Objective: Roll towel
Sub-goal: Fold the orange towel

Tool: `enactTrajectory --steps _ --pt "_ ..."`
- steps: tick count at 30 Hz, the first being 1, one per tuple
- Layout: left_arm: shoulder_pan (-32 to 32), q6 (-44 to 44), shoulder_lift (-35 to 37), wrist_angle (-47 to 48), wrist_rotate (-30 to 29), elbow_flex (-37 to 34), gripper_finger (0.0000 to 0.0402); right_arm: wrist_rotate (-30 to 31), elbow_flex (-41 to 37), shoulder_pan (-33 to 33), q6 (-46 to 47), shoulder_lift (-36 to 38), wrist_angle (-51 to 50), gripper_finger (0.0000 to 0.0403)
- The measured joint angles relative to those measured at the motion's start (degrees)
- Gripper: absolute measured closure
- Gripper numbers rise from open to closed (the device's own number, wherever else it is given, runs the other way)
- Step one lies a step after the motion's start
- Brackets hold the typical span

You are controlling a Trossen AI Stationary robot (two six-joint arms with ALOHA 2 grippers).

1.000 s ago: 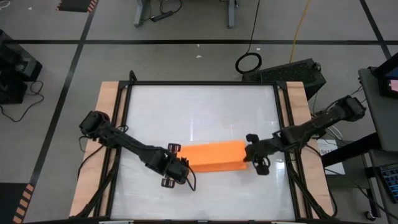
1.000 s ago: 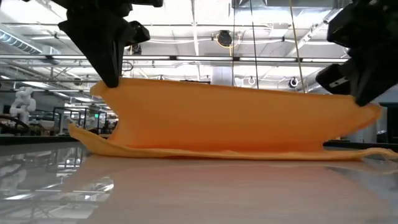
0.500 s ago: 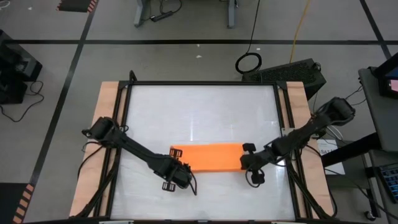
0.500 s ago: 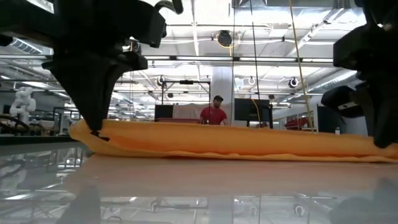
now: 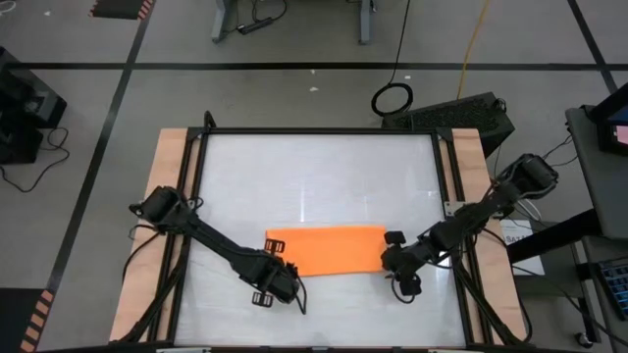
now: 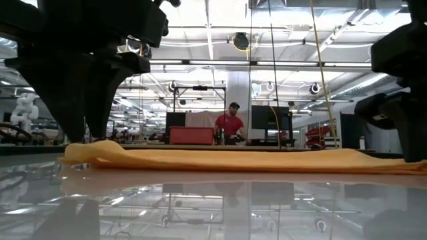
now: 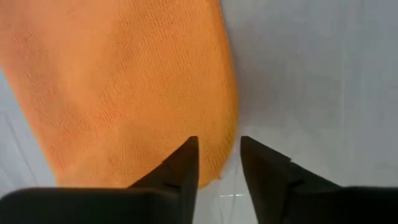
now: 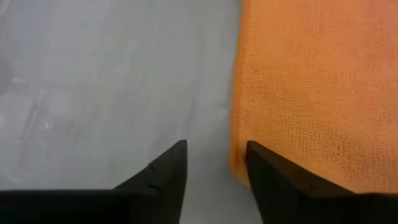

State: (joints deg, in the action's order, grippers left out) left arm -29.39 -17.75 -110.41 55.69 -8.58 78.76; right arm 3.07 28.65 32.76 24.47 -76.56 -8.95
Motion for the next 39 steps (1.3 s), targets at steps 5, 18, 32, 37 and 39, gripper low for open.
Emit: enactTrajectory --steps 5,18,32,37,39 --pt "0.0 -0.5 0.0 2.5 2.1 0.0 0.0229 0.0 0.0 0.4 0.4 3.6 -1.9 0.0223" --pt "5.1 5.1 4.0 2.4 -11.3 0.0 0.0214 10.5 0.0 0.2 -0.8 11.7 -6.5 0.0232" --pt "23.8 25.7 3.7 -31.2 0.5 0.0 0.0214 10.6 0.0 2.5 8.8 7.9 -2.7 0.0232" --pt "27.7 27.9 2.8 -38.6 6.2 0.0 0.0214 10.7 0.0 3.0 8.1 2.5 -1.0 0.0232" --pt "28.5 28.6 2.0 -40.6 8.2 0.0 0.0214 10.7 0.0 3.0 8.0 0.6 -0.8 0.0232"
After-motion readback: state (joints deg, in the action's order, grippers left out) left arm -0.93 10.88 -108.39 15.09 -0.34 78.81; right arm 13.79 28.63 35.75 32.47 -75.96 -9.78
